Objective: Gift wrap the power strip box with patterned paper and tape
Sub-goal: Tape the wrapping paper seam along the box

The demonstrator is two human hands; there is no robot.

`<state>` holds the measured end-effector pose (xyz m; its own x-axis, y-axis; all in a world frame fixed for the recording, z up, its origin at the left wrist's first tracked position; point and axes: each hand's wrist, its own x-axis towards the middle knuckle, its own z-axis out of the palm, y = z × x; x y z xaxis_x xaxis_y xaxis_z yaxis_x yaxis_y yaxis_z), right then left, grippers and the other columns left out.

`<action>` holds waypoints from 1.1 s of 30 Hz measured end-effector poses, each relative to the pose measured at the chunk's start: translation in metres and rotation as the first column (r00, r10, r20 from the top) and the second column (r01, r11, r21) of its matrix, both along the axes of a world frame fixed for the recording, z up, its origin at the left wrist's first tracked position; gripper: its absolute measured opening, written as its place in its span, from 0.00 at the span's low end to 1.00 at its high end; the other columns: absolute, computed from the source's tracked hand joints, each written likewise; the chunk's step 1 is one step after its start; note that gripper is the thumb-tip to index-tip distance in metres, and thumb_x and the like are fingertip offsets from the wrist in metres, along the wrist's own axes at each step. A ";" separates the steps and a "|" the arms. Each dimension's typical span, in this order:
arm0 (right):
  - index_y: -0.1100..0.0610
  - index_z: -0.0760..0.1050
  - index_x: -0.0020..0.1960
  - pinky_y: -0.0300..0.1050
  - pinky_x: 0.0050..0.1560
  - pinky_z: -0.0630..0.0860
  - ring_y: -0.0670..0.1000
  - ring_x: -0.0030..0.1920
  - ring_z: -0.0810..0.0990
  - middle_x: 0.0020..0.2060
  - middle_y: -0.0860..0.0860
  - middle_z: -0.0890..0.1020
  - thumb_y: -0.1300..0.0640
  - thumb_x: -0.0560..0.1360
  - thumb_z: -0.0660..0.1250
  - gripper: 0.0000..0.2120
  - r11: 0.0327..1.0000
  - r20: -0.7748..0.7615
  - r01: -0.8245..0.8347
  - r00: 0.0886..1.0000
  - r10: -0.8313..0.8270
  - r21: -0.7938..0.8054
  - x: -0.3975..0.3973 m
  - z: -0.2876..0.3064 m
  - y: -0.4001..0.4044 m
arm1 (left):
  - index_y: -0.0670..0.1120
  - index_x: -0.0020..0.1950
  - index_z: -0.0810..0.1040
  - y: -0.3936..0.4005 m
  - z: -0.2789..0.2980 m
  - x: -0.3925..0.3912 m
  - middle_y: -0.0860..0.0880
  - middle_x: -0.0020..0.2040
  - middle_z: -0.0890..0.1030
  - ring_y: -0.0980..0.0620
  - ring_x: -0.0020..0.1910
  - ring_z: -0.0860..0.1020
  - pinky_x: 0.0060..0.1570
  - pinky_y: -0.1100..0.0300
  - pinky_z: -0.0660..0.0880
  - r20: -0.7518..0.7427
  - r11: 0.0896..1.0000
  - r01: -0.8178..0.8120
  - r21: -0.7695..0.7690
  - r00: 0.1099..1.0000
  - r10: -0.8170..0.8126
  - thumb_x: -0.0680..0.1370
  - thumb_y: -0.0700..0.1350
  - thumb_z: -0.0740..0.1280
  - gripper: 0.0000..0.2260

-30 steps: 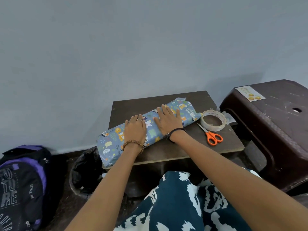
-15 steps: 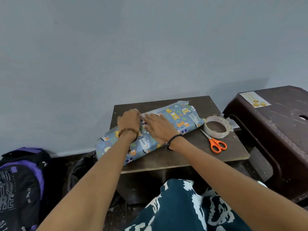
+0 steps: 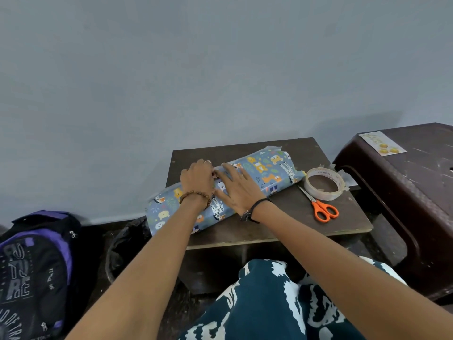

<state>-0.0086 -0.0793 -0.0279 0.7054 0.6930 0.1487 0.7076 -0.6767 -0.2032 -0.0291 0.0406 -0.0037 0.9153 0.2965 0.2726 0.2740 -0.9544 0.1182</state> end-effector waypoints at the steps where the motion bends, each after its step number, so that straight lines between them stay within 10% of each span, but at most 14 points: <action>1: 0.58 0.55 0.74 0.49 0.72 0.49 0.53 0.72 0.58 0.73 0.55 0.57 0.44 0.80 0.52 0.28 0.999 -0.006 0.005 1.000 -0.004 0.033 0.001 0.001 0.000 | 0.42 0.49 0.74 -0.001 0.000 -0.002 0.44 0.51 0.77 0.43 0.52 0.75 0.44 0.54 0.66 -0.018 1.000 0.016 0.021 1.000 -0.016 0.77 0.35 0.57 0.08; 12: 0.60 0.52 0.75 0.49 0.71 0.53 0.55 0.72 0.55 0.75 0.53 0.55 0.43 0.78 0.55 0.33 0.999 -0.073 0.014 0.997 -0.016 -0.035 0.005 0.006 -0.002 | 0.42 0.72 0.60 -0.012 -0.017 -0.035 0.43 0.66 0.64 0.44 0.63 0.65 0.59 0.56 0.66 -0.096 0.998 0.029 -0.051 0.995 -0.033 0.80 0.39 0.56 0.20; 33: 0.52 0.49 0.76 0.62 0.72 0.42 0.51 0.75 0.49 0.76 0.50 0.51 0.44 0.81 0.45 0.26 0.980 0.005 0.191 0.982 -0.191 -0.063 -0.012 -0.007 -0.007 | 0.41 0.74 0.57 -0.017 -0.027 -0.042 0.45 0.67 0.66 0.47 0.62 0.66 0.65 0.57 0.60 -0.100 0.998 0.054 0.041 0.994 -0.049 0.82 0.47 0.48 0.21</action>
